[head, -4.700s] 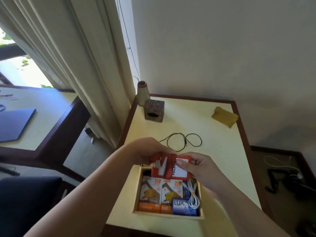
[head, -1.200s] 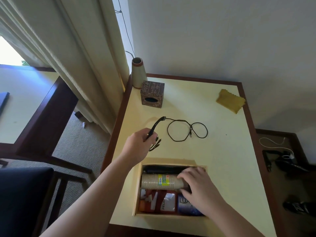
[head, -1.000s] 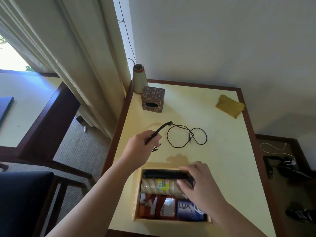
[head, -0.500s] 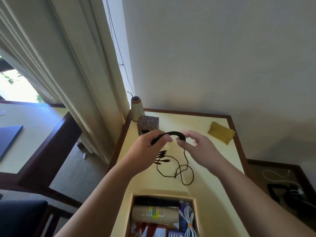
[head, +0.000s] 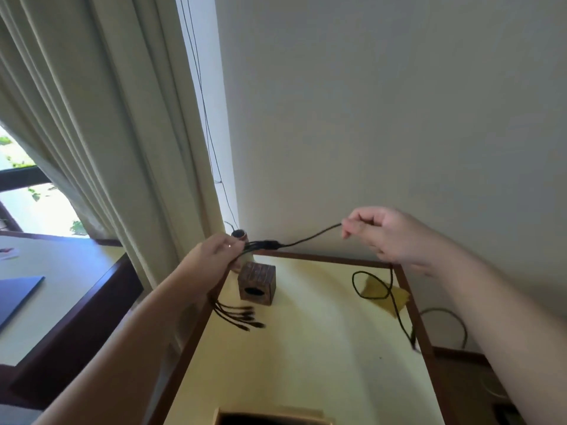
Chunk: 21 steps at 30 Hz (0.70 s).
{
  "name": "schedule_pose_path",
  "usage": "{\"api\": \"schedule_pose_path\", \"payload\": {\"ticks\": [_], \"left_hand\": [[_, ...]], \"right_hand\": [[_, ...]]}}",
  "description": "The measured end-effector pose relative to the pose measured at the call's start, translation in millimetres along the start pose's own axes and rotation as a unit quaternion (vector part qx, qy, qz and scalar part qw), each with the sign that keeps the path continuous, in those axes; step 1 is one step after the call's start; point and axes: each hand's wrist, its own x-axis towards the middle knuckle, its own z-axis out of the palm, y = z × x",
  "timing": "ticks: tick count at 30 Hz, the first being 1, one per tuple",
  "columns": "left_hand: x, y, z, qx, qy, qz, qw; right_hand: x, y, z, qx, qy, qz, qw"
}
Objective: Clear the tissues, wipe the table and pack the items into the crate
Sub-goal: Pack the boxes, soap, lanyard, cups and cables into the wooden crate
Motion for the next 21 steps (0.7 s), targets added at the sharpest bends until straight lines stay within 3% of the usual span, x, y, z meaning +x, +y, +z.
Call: {"api": "schedule_pose_path", "payload": {"ticks": [2, 6, 9, 13, 18, 21], "left_hand": [[-2, 25, 8, -0.088, -0.005, 0.007, 0.996], [-1, 92, 11, -0.144, -0.03, 0.119, 0.982], [-2, 135, -4, -0.206, -0.062, 0.147, 0.965], [8, 142, -46, -0.181, -0.037, 0.184, 0.965], [35, 108, -104, -0.075, 0.035, 0.149, 0.985], [41, 103, -109, -0.041, 0.034, 0.16, 0.986]], "right_hand": [[9, -33, 0, -0.037, 0.003, -0.05, 0.998], [33, -103, 3, -0.139, 0.025, -0.097, 0.985], [43, -140, -5, -0.112, 0.055, -0.092, 0.988], [32, -163, -32, -0.065, 0.059, -0.07, 0.994], [8, -152, -54, -0.054, 0.078, -0.022, 0.995], [8, -145, -45, -0.029, 0.088, 0.003, 0.996]]}}
